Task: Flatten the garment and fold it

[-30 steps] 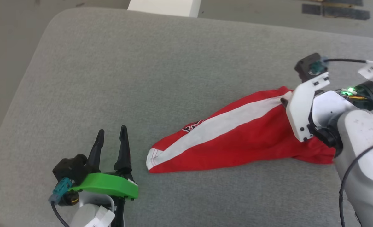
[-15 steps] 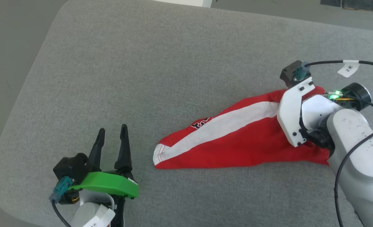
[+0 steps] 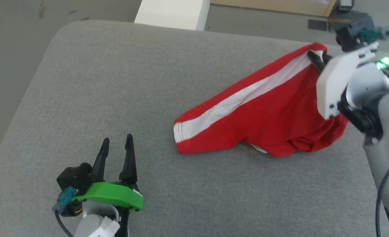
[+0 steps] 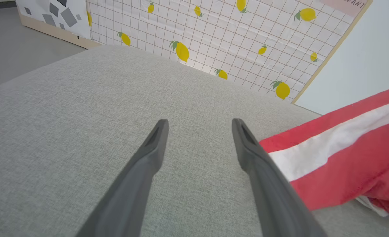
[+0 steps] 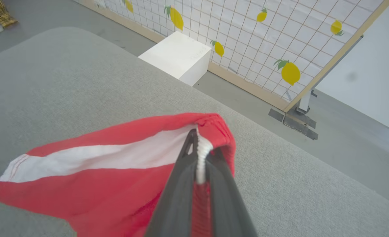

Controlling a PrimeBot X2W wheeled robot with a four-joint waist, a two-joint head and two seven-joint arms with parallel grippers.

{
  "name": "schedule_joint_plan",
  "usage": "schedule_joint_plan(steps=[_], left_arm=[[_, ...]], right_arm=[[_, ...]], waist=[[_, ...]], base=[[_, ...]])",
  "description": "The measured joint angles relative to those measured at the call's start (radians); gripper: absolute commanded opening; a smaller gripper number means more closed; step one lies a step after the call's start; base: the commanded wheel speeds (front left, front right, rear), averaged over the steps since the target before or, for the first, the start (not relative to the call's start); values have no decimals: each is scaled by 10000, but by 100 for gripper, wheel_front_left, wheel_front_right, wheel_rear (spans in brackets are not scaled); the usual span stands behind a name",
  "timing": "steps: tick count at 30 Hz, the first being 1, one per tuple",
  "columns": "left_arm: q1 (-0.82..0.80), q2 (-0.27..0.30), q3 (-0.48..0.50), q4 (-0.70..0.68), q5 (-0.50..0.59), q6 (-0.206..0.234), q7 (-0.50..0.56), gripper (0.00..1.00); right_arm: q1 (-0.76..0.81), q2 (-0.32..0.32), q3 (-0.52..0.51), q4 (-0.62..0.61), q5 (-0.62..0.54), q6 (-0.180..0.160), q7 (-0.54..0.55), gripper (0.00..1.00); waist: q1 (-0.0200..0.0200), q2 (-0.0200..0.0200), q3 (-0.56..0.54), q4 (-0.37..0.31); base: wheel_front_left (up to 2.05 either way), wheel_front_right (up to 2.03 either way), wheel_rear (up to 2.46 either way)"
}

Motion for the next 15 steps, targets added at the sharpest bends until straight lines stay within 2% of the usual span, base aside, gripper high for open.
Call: schedule_joint_plan(steps=[5,8,11,15], left_arm=[[160,-4,67,73,17,-54,0,100],[240,-2,75,138,19,-73,0,100],[296,2,73,184,19,-73,0,100],[327,21,61,196,15,-75,4,100]], right_arm=[[2413,-90,-508,-1699,433,0,104,0],[4576,-2,-943,-2686,579,0,389,0],[6509,435,-1346,-3246,711,0,656,0],[8268,1001,-1662,-3361,746,-2,846,0]], waist=[[-1,0,-435,-304],[-1,0,-690,-542],[-1,0,-897,-766],[-1,0,-1082,-1064]], base=[[0,0,0],[0,0,0],[0,0,0],[0,0,0]])
